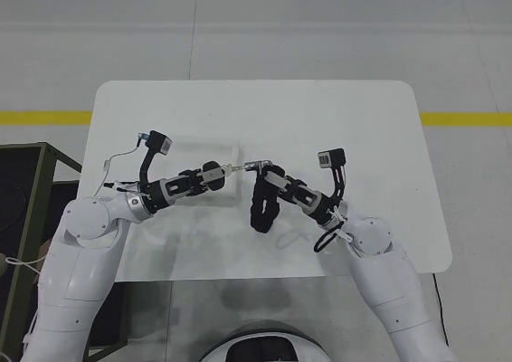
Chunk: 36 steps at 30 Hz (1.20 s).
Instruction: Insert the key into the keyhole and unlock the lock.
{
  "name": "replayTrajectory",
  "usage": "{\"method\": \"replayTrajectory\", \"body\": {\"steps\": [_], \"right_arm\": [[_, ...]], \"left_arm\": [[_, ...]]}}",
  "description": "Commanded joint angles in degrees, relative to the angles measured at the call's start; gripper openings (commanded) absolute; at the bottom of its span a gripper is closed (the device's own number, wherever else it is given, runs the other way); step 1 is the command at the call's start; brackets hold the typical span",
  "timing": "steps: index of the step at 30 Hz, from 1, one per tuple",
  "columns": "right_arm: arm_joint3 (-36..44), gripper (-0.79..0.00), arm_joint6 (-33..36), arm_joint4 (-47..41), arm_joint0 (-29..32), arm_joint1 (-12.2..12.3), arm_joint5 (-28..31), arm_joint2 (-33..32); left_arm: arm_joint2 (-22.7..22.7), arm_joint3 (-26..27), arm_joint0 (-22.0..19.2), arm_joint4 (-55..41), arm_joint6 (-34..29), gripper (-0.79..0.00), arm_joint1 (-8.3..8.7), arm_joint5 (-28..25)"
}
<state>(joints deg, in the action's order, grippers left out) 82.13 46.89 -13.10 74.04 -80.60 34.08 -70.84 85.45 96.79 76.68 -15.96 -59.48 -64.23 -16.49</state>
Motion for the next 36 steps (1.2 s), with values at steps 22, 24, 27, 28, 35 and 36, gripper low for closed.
{"method": "replayTrajectory", "body": {"steps": [22, 24, 27, 28, 35, 36], "right_arm": [[0.28, -0.785, 0.48, 1.11, -0.73, 0.79, -0.92, 1.83], [0.25, -0.785, 0.46, 0.87, -0.77, 0.82, -1.19, 2.03], [0.22, -0.785, 0.39, 0.77, -0.78, 0.83, -1.28, 2.03], [0.22, -0.785, 0.39, 0.77, -0.78, 0.83, -1.28, 2.03], [0.68, -0.785, -0.13, 0.95, -0.17, 0.85, -1.47, 2.06], [1.65, -0.785, -0.83, 1.48, 0.43, 0.91, -1.92, 1.97]], "left_arm": [[-0.09, -0.6, 0.16, -2.66, -2.52, -0.785, 0.5, 0.93], [-0.09, -0.6, 0.16, -2.66, -2.52, -0.785, 0.5, 0.93], [-0.09, -0.6, 0.16, -2.66, -2.52, -0.785, 0.5, 0.93], [-0.09, -0.6, 0.16, -2.66, -2.52, -0.785, 0.5, 0.93], [0.25, 0.96, 0.63, -0.52, -1.4, -0.785, 0.56, -0.74], [0.43, 2.53, 0.94, 2.65, -1.09, -0.785, 0.67, -3.16]]}}
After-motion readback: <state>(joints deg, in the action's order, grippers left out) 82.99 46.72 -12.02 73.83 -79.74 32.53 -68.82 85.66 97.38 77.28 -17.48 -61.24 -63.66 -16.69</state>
